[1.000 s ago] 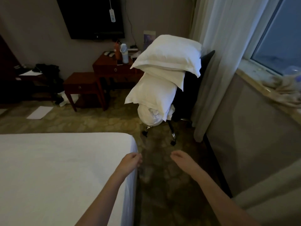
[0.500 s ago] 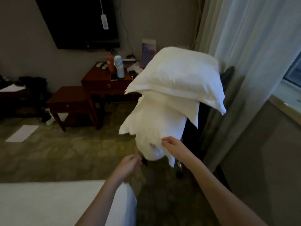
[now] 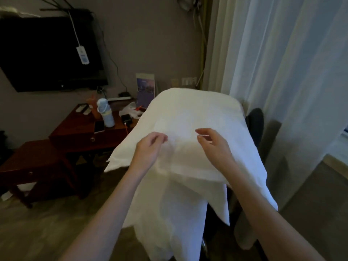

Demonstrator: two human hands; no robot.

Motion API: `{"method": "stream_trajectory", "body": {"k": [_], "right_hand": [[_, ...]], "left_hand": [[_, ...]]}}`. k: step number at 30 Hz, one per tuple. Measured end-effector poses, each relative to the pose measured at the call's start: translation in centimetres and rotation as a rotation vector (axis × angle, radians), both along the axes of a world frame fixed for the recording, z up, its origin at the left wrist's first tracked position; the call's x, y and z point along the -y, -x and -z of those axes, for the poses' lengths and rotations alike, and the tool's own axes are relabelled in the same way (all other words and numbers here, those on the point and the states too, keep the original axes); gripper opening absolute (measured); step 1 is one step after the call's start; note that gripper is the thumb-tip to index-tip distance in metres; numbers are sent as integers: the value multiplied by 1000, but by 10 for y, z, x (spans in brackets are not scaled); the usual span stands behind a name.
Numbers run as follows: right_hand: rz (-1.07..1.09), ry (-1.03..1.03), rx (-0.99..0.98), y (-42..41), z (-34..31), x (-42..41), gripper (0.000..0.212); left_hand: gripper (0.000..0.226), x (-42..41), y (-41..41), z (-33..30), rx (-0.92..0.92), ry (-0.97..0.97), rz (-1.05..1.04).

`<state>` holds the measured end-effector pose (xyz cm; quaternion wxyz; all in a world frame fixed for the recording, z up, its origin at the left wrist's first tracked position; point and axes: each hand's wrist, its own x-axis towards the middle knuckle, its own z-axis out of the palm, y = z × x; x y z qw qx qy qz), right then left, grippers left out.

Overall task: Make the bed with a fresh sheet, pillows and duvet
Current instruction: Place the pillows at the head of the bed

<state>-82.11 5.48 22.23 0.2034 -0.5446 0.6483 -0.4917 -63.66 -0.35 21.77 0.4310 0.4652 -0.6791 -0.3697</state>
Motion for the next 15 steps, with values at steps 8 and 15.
{"method": "stream_trajectory", "body": {"k": [8, 15], "right_hand": [[316, -275, -222, 126, 2, 119, 57], [382, -488, -10, 185, 30, 170, 78]], "left_hand": [[31, 157, 36, 8, 361, 71, -65], [64, 256, 70, 12, 729, -121, -163]]}}
